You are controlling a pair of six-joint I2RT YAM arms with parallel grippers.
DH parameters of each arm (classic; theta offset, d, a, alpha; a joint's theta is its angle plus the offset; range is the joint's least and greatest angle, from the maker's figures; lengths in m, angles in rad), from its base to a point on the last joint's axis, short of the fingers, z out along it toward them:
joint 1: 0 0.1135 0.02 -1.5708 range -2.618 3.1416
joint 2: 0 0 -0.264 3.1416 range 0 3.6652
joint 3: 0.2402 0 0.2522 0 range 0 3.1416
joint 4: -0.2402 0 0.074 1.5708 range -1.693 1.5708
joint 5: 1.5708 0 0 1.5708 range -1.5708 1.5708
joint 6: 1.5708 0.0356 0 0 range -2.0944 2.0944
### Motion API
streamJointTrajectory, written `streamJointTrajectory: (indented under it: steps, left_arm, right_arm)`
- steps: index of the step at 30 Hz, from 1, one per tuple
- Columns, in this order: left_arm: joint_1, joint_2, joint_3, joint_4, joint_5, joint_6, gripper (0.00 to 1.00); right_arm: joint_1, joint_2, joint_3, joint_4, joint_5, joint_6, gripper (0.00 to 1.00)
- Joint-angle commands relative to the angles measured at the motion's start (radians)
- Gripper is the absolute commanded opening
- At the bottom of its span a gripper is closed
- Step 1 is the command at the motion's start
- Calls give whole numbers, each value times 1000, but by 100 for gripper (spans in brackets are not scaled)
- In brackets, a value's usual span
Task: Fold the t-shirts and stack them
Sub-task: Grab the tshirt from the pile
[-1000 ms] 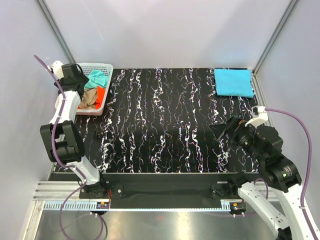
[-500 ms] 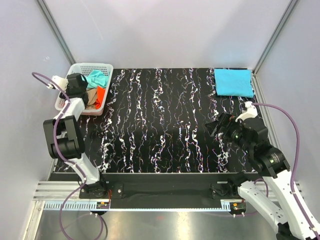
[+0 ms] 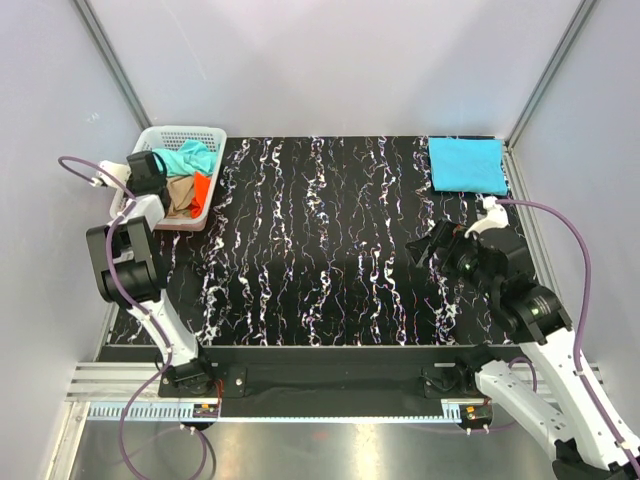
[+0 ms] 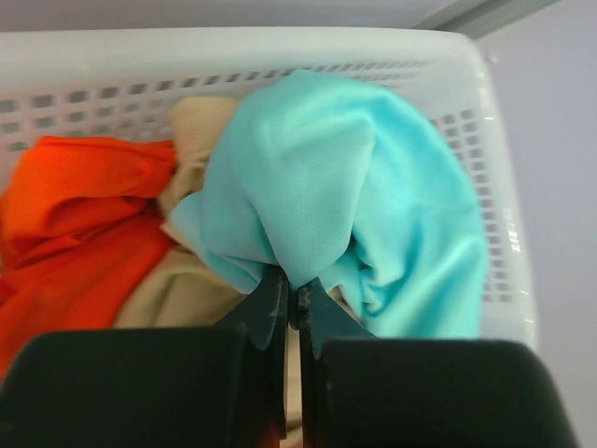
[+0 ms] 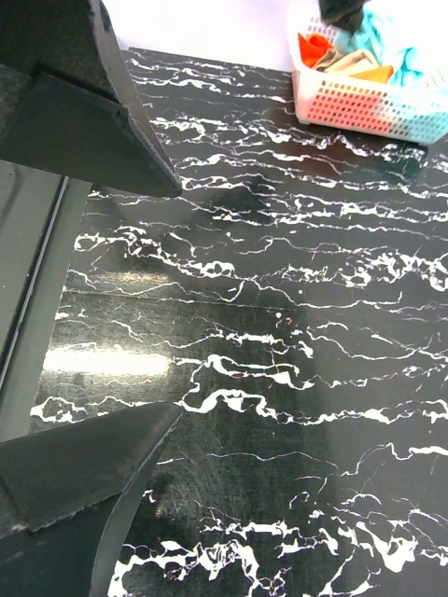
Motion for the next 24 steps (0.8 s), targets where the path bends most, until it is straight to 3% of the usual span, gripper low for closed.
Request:
streamJointTrajectory:
  steps: [1,6,9,13,17,24]
  left_arm:
    - [-7,-94,8,160,110,5,0]
    - [-58,-177,13,189,224,3,0]
    - [-84,-240,-61,310,338,-34,0]
    - [-117,-323,-136,336,436,-84,0]
    - [-180,-450,-205,309,438,-86,0]
    - [-257,-537,-21,128,588,26,0]
  right_arm:
    - [4,33,0,53,16,-9,99]
    - [1,59,0,50,-9,-9,98]
    - [4,62,0,58,-30,-21,99]
    - [4,52,-15,69,-85,-52,99]
    - [2,41,-20,82,-122,-54,100]
    - [4,73,41,84,-174,-52,100]
